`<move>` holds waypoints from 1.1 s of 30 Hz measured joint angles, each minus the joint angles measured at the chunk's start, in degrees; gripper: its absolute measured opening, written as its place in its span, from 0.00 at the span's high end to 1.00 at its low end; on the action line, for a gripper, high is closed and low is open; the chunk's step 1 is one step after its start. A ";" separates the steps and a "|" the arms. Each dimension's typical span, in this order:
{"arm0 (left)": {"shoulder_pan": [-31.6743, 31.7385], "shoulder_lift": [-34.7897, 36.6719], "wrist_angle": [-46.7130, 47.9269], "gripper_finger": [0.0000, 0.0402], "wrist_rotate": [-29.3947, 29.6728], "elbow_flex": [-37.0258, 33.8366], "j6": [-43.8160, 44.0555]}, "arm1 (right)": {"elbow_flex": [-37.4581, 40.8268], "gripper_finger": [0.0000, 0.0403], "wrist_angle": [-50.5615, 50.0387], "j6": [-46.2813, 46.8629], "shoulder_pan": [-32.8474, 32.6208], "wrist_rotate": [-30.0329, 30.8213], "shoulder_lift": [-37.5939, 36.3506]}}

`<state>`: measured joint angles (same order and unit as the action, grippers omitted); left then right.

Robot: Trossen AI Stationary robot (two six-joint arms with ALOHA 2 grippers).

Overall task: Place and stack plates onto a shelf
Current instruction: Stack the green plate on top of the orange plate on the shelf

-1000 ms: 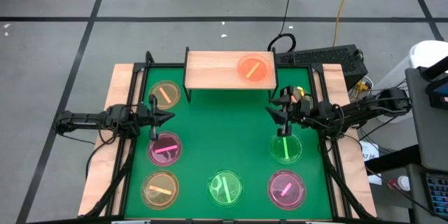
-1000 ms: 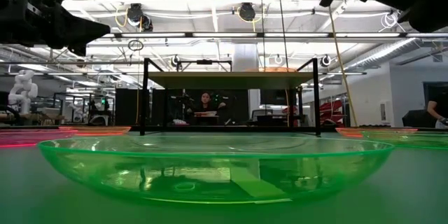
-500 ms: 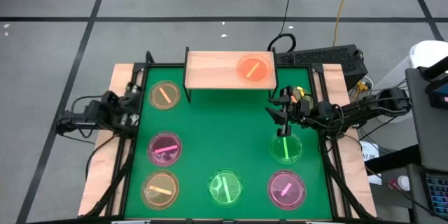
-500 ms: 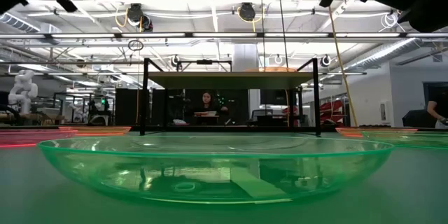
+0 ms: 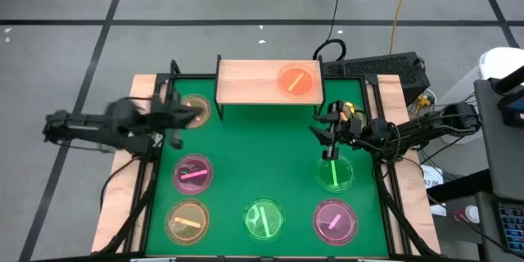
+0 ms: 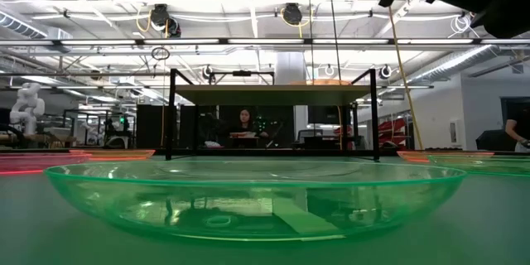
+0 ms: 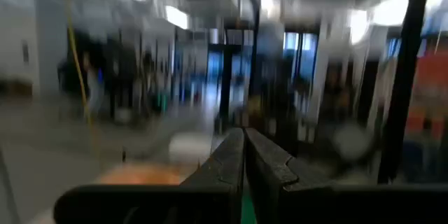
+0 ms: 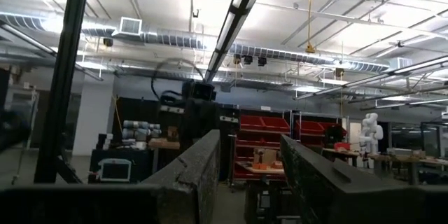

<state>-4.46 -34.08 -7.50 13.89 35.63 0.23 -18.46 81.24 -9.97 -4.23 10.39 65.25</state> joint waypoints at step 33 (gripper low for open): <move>-21.19 -62.28 24.36 0.88 -5.94 23.15 17.29 | 0.00 0.67 -8.78 -2.76 0.00 0.07 -6.01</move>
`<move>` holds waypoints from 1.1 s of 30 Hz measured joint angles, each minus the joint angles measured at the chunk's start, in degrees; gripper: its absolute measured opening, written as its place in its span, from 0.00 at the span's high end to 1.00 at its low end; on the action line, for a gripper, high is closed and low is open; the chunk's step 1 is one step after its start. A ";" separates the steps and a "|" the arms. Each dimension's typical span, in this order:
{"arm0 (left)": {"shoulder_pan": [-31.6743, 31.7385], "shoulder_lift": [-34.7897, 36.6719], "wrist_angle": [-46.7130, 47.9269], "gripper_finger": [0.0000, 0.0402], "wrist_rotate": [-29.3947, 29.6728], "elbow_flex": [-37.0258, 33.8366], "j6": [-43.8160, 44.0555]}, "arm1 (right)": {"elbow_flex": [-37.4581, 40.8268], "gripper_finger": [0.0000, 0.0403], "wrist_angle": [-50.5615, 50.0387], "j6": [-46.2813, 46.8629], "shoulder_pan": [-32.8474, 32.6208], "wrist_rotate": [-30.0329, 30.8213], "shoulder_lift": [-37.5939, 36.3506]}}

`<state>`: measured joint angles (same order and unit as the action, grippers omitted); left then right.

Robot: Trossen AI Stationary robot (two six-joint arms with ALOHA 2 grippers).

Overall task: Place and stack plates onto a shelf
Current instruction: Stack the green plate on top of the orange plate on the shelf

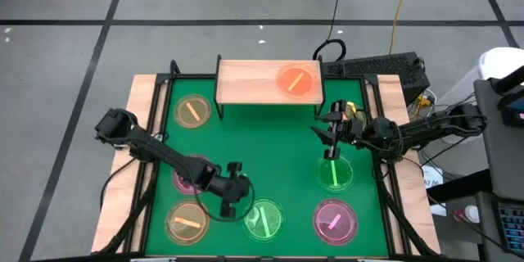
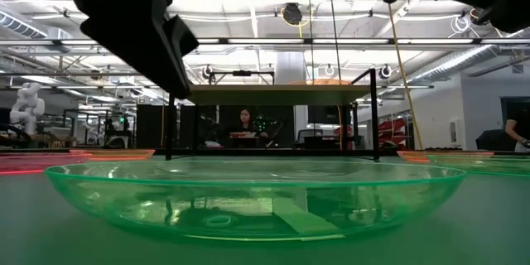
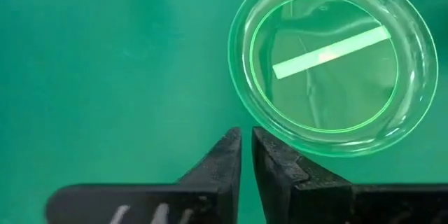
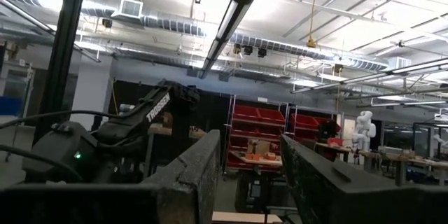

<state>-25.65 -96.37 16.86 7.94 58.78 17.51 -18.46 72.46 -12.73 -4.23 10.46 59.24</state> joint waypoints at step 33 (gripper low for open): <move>-0.37 -6.25 -5.22 0.86 -5.49 -0.54 24.62 | 0.02 0.67 -1.36 0.04 -0.01 0.04 0.04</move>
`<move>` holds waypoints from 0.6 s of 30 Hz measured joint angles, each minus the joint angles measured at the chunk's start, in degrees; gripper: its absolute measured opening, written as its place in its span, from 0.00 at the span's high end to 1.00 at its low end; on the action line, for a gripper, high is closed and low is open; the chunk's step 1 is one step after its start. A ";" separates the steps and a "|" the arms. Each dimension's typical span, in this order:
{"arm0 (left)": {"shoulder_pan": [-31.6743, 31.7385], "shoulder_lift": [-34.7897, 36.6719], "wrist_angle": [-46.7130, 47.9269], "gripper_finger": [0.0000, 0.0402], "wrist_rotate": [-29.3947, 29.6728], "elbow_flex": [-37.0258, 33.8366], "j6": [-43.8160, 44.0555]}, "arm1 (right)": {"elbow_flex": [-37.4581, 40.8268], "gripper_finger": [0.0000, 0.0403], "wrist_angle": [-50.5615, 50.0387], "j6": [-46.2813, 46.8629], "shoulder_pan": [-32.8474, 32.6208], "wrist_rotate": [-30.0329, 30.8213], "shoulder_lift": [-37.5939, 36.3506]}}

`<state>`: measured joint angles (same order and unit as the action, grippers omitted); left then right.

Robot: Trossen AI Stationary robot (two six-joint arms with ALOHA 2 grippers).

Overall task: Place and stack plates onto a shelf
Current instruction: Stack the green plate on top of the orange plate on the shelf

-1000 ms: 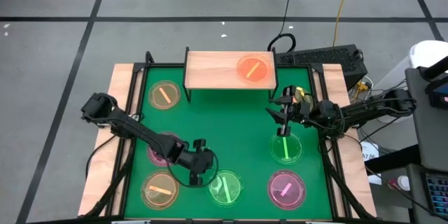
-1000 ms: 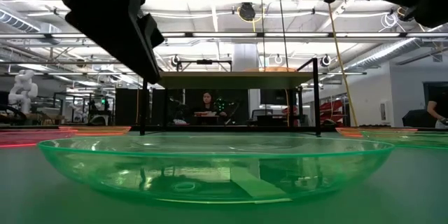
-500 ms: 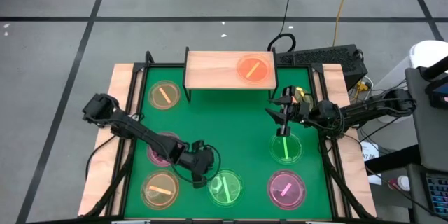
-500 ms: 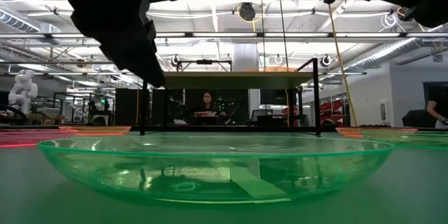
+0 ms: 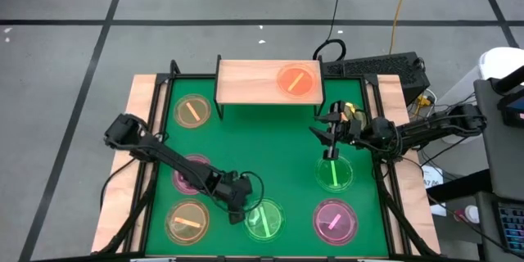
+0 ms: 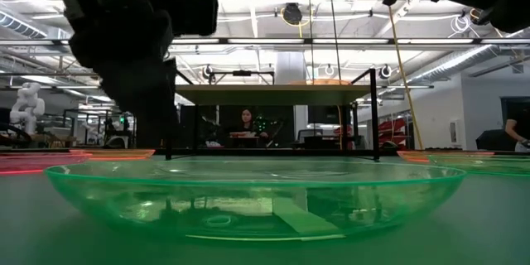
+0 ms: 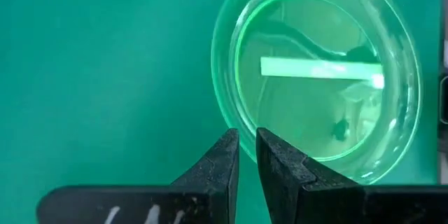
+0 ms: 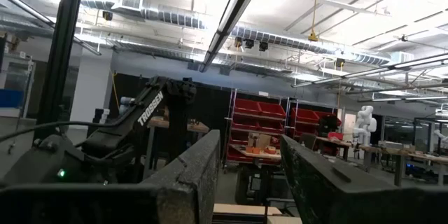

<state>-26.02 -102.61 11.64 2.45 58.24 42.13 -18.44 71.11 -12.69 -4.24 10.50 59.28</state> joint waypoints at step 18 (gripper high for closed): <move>2.29 -4.30 -5.47 0.86 -6.99 -0.11 0.79 | 0.02 0.67 -0.27 0.00 0.01 0.17 -0.10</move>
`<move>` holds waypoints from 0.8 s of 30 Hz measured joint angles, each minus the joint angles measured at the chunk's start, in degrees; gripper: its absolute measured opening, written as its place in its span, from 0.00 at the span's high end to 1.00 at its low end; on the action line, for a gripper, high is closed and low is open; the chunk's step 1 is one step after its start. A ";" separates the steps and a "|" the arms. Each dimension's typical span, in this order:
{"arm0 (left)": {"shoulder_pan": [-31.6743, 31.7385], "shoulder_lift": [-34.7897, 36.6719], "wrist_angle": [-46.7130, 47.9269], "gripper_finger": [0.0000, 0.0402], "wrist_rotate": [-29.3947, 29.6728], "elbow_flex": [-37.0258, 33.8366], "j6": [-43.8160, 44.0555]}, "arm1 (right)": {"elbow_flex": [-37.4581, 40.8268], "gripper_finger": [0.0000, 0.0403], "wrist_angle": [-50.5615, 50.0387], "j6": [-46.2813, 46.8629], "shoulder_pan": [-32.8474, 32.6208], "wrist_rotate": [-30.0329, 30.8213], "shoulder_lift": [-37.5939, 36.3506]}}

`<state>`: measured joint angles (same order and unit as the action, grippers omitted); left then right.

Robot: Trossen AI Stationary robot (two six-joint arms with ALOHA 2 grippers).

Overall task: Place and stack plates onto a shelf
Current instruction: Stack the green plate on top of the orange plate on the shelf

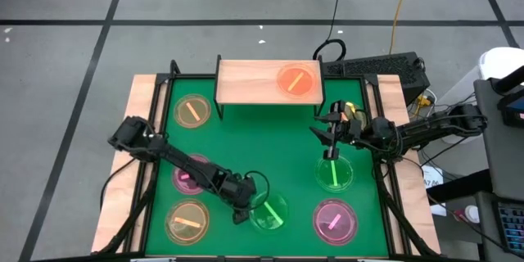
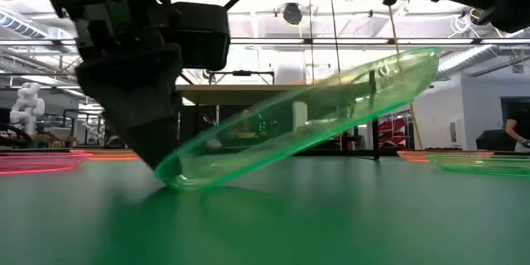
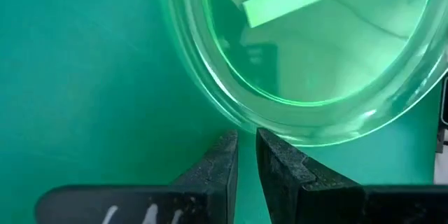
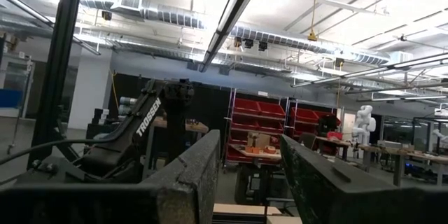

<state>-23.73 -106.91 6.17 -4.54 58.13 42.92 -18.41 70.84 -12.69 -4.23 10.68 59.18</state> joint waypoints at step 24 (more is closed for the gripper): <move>-3.83 0.11 31.89 0.86 13.91 15.74 -26.50 | 0.00 0.67 -0.01 -0.20 0.00 0.02 0.00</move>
<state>-27.55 -106.80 38.05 9.37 73.86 16.42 -18.41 70.82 -12.88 -4.23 10.69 59.18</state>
